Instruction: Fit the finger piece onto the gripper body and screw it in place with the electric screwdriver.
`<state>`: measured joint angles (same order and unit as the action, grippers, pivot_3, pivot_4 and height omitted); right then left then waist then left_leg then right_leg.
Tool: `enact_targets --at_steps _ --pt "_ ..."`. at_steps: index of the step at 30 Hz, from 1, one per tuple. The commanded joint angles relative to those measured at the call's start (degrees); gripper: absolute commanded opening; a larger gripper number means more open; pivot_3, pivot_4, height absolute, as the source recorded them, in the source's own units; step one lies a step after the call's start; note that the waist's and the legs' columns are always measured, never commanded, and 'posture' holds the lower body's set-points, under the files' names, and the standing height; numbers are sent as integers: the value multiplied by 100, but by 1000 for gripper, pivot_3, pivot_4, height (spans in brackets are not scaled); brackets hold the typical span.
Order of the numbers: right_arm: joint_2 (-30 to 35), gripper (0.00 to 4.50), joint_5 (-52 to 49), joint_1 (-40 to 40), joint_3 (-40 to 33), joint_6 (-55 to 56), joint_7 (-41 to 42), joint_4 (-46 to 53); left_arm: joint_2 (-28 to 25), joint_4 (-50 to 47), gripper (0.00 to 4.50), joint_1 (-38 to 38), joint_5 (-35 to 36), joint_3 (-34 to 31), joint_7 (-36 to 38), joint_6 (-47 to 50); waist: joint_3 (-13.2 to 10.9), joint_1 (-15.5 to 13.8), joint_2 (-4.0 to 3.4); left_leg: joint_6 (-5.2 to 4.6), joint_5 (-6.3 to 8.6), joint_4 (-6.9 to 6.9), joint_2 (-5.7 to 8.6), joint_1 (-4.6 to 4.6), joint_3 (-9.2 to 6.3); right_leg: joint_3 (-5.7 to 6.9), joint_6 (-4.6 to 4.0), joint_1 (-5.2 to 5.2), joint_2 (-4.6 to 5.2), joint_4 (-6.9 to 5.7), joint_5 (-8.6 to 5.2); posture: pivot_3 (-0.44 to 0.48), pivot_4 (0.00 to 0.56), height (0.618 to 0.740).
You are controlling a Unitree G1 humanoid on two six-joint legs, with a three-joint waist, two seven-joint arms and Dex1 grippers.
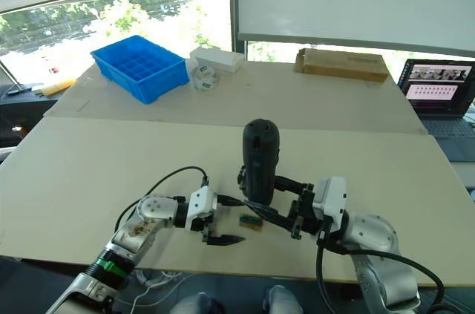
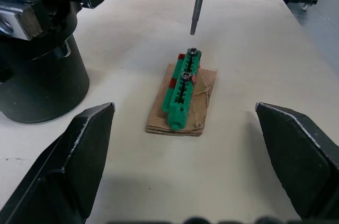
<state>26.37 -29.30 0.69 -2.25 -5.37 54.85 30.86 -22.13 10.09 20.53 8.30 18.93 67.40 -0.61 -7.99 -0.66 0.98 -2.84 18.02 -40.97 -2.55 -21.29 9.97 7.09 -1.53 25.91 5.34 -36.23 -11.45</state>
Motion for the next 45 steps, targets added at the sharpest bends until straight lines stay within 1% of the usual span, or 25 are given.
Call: enact_targets --at_steps 1,45 --pt "25 1914 -22 -110 -4 257 -25 128 54 79 4500 -24 -54 54 -74 -59 0 -4 0 0 0 0 0 0 -1 0 0 -1 0 0 0 0 150 740" --pt "99 1914 -4 -128 -3 315 -40 57 46 59 4500 -195 -29 111 -75 -84 0 -2 0 -5 3 1 0 18 -12 0 1 -30 5 8 -1 0 150 740"
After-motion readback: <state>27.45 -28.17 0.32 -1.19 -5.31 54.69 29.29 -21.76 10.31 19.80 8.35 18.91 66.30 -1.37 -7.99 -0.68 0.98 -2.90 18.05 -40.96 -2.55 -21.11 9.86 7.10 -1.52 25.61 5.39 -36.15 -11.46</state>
